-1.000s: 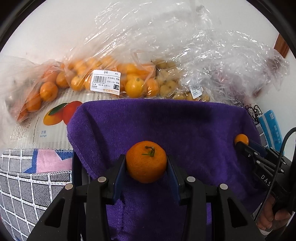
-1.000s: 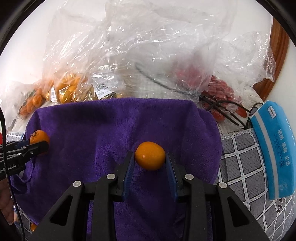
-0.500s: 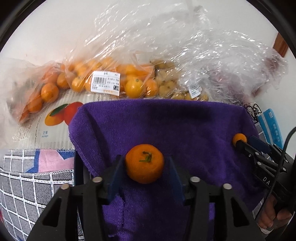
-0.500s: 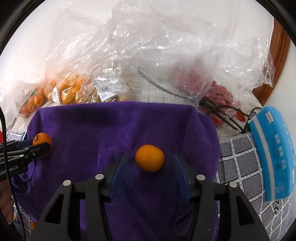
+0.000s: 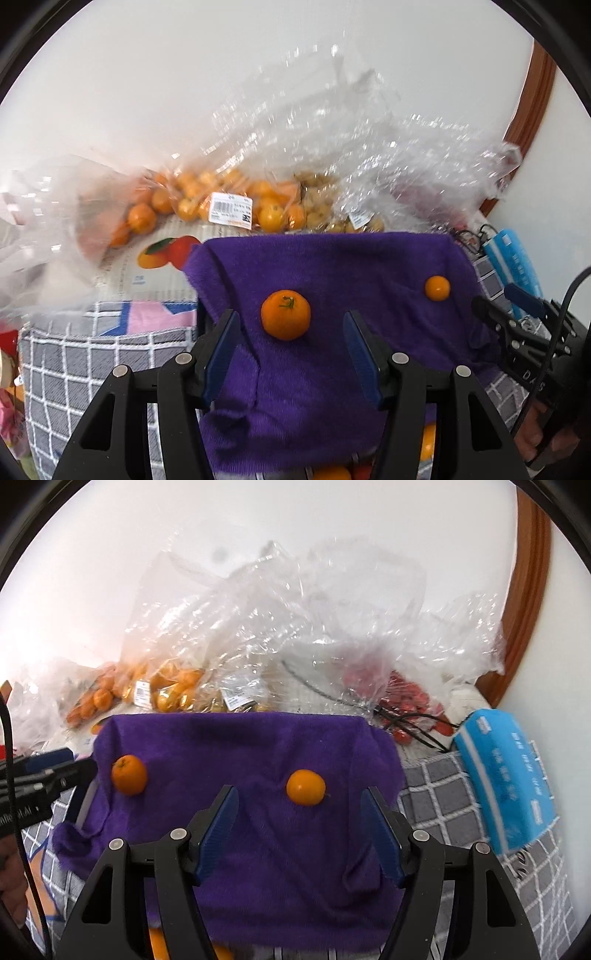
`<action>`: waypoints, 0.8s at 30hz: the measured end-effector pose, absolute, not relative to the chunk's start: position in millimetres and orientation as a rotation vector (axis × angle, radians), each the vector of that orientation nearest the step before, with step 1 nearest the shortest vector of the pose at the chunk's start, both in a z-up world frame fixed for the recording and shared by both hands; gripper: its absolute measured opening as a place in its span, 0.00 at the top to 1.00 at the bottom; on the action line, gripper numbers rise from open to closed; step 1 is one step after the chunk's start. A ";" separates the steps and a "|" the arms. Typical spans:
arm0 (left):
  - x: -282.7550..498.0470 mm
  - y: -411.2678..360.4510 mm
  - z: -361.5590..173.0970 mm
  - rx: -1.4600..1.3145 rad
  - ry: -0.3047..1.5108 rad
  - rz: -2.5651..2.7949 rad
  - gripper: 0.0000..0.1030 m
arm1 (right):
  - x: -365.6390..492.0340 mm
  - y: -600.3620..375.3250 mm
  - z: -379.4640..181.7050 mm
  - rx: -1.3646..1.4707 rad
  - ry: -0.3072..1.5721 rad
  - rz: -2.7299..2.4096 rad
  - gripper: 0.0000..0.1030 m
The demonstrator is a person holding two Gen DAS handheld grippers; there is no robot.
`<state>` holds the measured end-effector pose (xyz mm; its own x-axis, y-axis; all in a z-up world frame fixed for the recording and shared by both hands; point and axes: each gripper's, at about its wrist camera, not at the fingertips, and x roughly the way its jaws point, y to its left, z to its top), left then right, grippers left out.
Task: Organize fruits
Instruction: 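Open the left tool on the towel while the right tool releases its orange there, then pull both open tools back from the towel toward the fruit row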
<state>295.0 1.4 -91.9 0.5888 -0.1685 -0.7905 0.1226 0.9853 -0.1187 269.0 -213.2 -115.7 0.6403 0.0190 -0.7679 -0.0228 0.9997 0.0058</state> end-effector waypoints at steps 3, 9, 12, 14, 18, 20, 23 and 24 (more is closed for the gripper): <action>280.5 3.7 -79.4 -0.060 0.906 -0.175 0.46 | 249.8 -214.2 -102.2 0.011 0.858 -0.002 0.34; 238.1 7.8 -53.4 -0.065 0.859 -0.190 0.46 | 214.3 -218.0 -79.9 0.056 0.854 -0.017 0.34; 214.5 6.4 -41.4 -0.058 0.828 -0.198 0.46 | 195.0 -221.0 -70.6 0.063 0.840 -0.040 0.34; 200.9 4.5 -35.5 -0.051 0.814 -0.205 0.46 | 182.3 -220.7 -64.5 0.047 0.821 -0.055 0.34; 176.5 0.0 -27.5 -0.031 0.800 -0.199 0.46 | 158.8 -222.9 -53.5 0.049 0.787 -0.051 0.34; 166.9 -1.5 -24.9 -0.032 0.799 -0.196 0.46 | 149.8 -223.6 -49.1 0.040 0.777 -0.049 0.34; 151.9 -3.0 -22.4 -0.041 0.798 -0.190 0.46 | 136.3 -223.1 -43.5 0.020 0.763 -0.038 0.34; 148.5 -3.0 -22.5 -0.045 0.797 -0.189 0.46 | 132.4 -223.0 -42.7 0.018 0.761 -0.030 0.34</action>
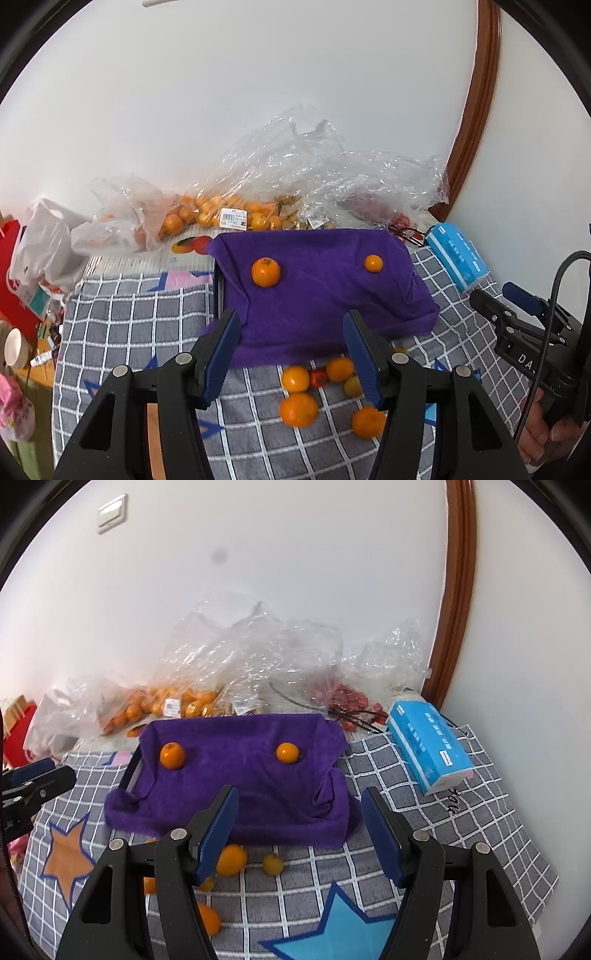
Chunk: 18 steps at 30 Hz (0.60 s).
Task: Organize fruits
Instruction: 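Pull both open tools back from the towel toward the fruit row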
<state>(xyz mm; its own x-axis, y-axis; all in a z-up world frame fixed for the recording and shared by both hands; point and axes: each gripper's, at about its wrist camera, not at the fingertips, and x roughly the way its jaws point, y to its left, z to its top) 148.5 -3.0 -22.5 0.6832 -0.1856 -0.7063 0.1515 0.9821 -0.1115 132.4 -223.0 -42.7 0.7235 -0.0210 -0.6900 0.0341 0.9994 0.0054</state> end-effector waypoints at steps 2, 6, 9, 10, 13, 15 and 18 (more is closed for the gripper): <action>139.5 -2.5 -22.0 -0.056 0.800 -0.187 0.46 | 123.8 -221.9 -42.3 0.014 0.754 -0.020 0.34; 126.6 -2.8 -24.8 -0.065 0.795 -0.169 0.46 | 112.7 -222.4 -46.6 0.012 0.755 0.003 0.34; 119.2 -0.8 -27.9 -0.076 0.791 -0.157 0.46 | 107.8 -222.2 -52.3 0.009 0.765 0.013 0.34; 117.2 0.2 -29.1 -0.080 0.790 -0.154 0.46 | 105.9 -222.1 -54.5 0.010 0.767 0.019 0.34; 113.3 3.8 -34.1 -0.094 0.791 -0.141 0.46 | 103.3 -221.5 -61.2 0.012 0.776 0.029 0.34; 111.5 6.4 -38.7 -0.103 0.796 -0.132 0.46 | 100.4 -220.8 -66.5 0.013 0.779 0.036 0.34; 110.5 11.4 -47.7 -0.117 0.809 -0.115 0.46 | 96.9 -219.9 -75.5 0.017 0.784 0.044 0.34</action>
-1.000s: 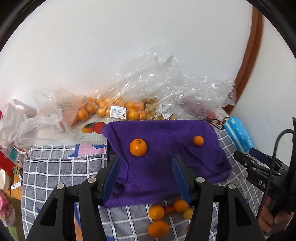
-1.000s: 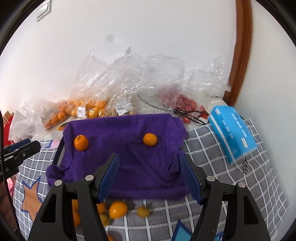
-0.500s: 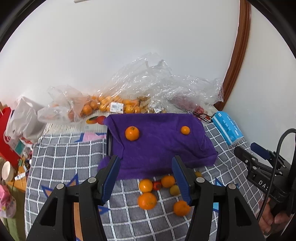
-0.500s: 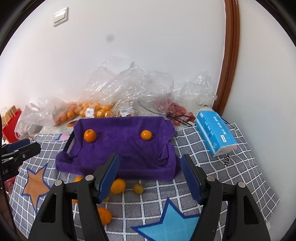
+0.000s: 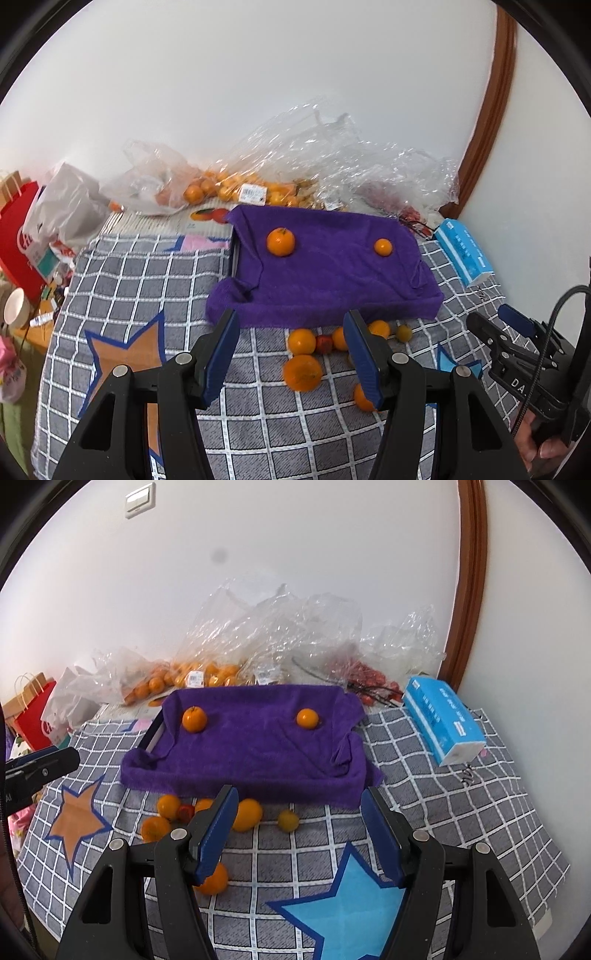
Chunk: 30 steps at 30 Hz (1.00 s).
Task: Organize fruits
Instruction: 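Pull both open tools back from the towel toward the fruit row, then grasp a yellow round fruit with the right tool while the left tool grasps a large orange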
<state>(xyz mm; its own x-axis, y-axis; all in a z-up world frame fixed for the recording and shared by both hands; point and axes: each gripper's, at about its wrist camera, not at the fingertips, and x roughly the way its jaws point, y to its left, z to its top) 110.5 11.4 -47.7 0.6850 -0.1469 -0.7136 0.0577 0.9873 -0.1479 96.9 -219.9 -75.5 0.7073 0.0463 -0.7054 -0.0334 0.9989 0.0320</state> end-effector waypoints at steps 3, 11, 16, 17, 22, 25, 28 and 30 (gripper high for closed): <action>109.7 14.9 -57.1 -0.123 0.825 -0.099 0.46 | 94.9 -218.9 -83.9 0.022 0.795 0.047 0.34; 108.3 21.1 -77.4 -0.139 0.861 -0.082 0.46 | 93.9 -216.6 -102.9 0.020 0.825 0.060 0.34; 110.8 28.3 -85.8 -0.143 0.879 -0.068 0.46 | 95.0 -215.2 -109.0 0.018 0.831 0.063 0.34; 111.3 30.6 -88.1 -0.145 0.882 -0.063 0.46 | 96.1 -214.7 -111.3 0.020 0.837 0.063 0.35; 117.8 41.0 -98.7 -0.168 0.906 -0.050 0.46 | 101.3 -209.2 -124.5 0.013 0.869 0.072 0.41; 123.2 44.5 -106.3 -0.169 0.925 -0.043 0.46 | 105.9 -205.8 -135.4 0.004 0.887 0.073 0.43; 128.3 46.0 -113.4 -0.165 0.941 -0.040 0.46 | 114.6 -205.4 -148.6 0.012 0.919 0.074 0.52; 132.0 46.0 -117.8 -0.164 0.952 -0.039 0.46 | 119.2 -205.0 -154.9 0.012 0.934 0.073 0.55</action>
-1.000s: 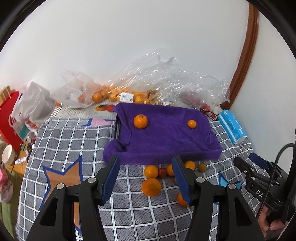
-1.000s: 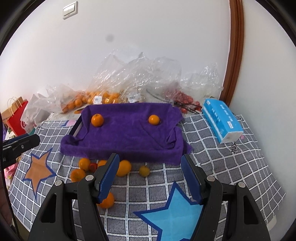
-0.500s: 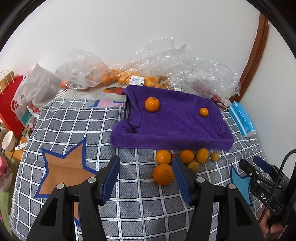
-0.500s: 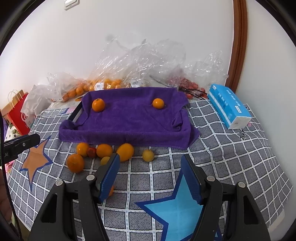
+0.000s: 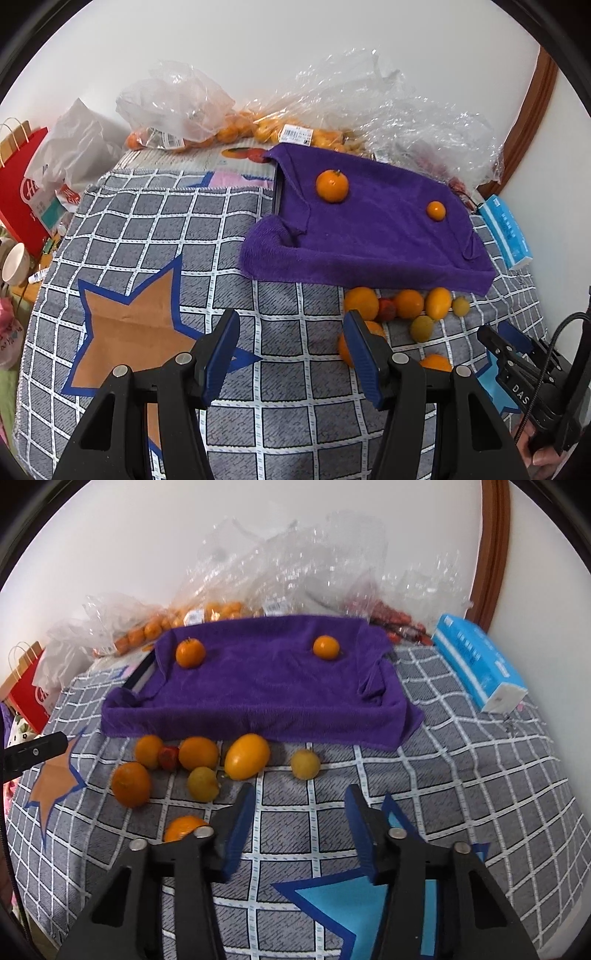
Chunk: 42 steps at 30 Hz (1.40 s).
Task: Organize fruits
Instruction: 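Grasp a yellow round fruit with the right tool while the left tool grasps a large orange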
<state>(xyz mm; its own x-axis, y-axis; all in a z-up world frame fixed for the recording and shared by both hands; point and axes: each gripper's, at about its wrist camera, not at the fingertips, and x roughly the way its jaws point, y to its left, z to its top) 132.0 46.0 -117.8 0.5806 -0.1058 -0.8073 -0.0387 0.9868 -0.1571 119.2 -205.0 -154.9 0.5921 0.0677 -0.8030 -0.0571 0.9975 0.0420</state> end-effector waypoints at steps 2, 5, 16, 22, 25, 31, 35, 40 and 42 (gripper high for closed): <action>137.5 45.4 -122.9 -0.163 0.967 -0.037 0.46 | 124.0 -205.2 -161.1 0.008 0.945 0.071 0.57; 144.7 43.9 -128.9 -0.160 0.979 -0.041 0.46 | 132.1 -205.7 -168.7 0.004 0.959 0.073 0.58; 160.5 36.9 -141.5 -0.159 1.013 -0.063 0.46 | 151.5 -204.9 -185.0 -0.006 0.986 0.084 0.58; 159.2 38.0 -143.8 -0.157 1.023 -0.073 0.46 | 157.6 -201.5 -189.3 -0.012 0.991 0.096 0.60; 156.1 38.4 -145.3 -0.157 1.023 -0.082 0.46 | 162.5 -198.9 -193.1 -0.018 0.998 0.103 0.68; 153.3 30.3 -147.9 -0.147 1.036 -0.112 0.46 | 163.6 -198.8 -191.3 -0.028 0.976 0.105 0.78; 151.0 19.8 -149.1 -0.139 1.037 -0.153 0.46 | 158.5 -202.9 -188.3 -0.030 0.969 0.106 0.78; 149.1 3.5 -154.9 -0.123 1.056 -0.195 0.46 | 148.5 -209.8 -181.3 -0.027 0.952 0.102 0.78; 149.3 -1.7 -158.5 -0.115 1.066 -0.205 0.46 | 145.6 -213.2 -179.6 -0.024 0.948 0.096 0.78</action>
<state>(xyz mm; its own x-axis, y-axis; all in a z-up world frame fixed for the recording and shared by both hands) 149.3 -1.7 -158.5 0.4668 -0.2220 -0.8560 0.1112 0.9750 -0.1923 145.6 -213.2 -179.6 0.5793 0.0718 -0.8119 -0.0929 0.9954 0.0218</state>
